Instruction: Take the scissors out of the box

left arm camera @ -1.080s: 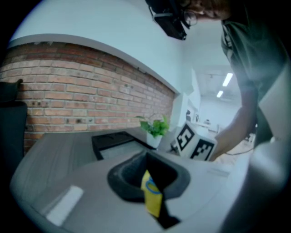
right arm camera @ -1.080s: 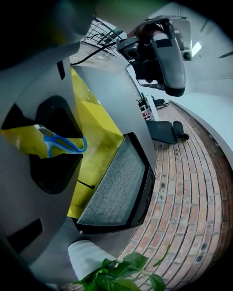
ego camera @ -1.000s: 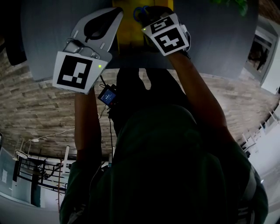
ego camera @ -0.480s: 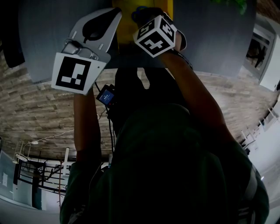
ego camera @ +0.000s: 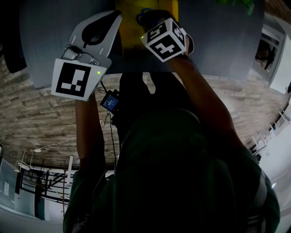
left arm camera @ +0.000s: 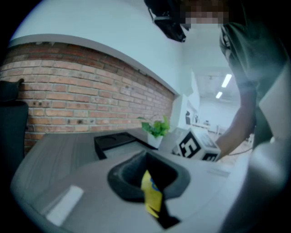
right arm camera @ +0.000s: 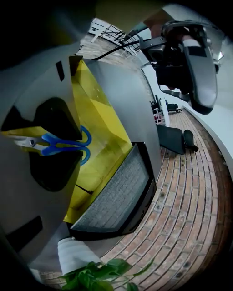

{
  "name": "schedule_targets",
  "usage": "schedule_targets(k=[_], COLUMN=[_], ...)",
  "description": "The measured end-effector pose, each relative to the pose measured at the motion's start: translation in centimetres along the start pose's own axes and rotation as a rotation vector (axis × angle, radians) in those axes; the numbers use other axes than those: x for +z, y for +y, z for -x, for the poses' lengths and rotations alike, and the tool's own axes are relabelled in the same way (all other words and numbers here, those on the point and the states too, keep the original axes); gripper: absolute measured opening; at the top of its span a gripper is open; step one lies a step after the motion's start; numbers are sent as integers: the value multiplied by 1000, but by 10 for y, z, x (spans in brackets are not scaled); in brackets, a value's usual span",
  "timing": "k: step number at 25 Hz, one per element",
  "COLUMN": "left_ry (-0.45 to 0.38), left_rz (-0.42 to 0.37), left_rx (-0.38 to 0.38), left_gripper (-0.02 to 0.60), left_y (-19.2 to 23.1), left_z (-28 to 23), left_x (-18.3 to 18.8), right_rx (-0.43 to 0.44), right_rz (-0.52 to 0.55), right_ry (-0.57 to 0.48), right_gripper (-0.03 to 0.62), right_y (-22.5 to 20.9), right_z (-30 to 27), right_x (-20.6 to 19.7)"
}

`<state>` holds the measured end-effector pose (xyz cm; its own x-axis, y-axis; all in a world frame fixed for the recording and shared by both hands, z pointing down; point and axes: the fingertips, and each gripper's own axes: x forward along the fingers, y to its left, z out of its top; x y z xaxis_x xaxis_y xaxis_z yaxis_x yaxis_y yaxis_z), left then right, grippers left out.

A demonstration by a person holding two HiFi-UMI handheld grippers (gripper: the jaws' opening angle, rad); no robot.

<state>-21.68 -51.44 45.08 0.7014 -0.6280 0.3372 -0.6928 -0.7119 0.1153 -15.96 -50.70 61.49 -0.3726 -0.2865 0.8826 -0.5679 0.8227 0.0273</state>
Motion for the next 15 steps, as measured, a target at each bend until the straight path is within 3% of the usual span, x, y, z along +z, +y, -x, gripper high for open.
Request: schedule_targets(k=[15], left_ry=[1], left_rz=[-39], left_rx=[-50], left_gripper=[-2], left_y=[-17], left_z=[-20], left_x=[19], right_rx=[-55], right_rz=[-17], right_ry=[-173], right_gripper=[72], right_y=[-18], right_z=[87], right_x=[31])
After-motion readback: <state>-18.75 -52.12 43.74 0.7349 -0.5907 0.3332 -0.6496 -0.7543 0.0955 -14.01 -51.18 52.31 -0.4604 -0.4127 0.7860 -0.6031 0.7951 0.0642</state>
